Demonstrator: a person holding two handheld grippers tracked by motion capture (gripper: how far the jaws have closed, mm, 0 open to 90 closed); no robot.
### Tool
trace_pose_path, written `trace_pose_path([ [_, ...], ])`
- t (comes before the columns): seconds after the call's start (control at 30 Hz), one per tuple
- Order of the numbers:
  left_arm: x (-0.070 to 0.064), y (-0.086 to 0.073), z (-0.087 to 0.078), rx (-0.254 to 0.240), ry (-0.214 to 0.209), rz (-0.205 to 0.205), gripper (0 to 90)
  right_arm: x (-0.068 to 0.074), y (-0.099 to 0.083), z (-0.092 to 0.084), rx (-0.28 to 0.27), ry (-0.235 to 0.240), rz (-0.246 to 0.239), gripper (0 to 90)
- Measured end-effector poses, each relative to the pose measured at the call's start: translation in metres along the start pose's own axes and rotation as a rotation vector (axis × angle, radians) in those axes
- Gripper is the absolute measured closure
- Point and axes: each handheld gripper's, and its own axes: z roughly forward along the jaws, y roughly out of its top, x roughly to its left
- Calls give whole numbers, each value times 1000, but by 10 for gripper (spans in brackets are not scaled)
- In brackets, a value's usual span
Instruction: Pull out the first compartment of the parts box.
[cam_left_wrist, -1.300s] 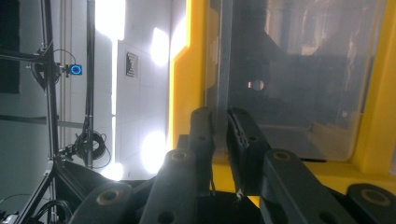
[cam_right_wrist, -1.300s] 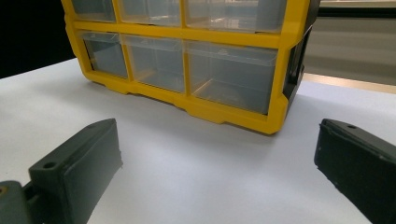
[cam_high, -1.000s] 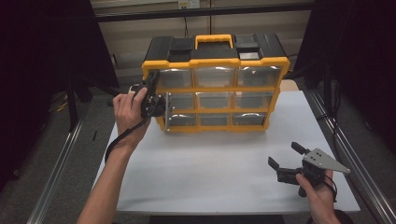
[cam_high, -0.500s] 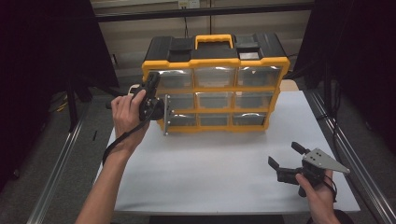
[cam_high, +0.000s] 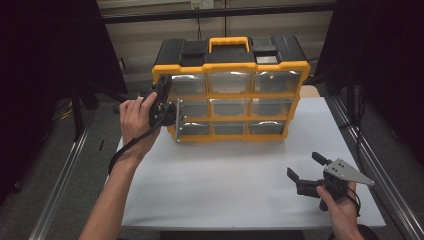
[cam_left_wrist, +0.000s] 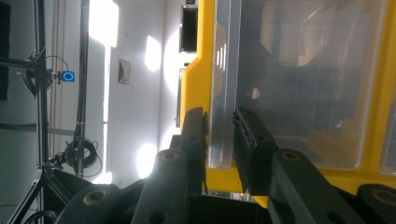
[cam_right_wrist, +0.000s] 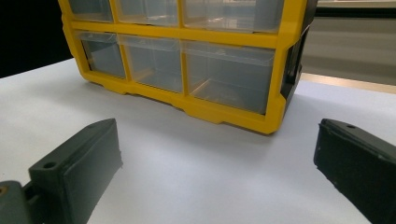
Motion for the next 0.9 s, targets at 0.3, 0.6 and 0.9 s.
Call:
trace_pose_path([
  [0.3,0,1,-1,15,-7,-4,799,0,0,0,0,2,0,1],
  [0.6,1,2,-6,8,-4,-15,799,0,0,-1,-10,11,-11,0],
  [0.9,-1,3,-14,-1,11,-22,799,0,0,-1,-16,15,-12,0],
])
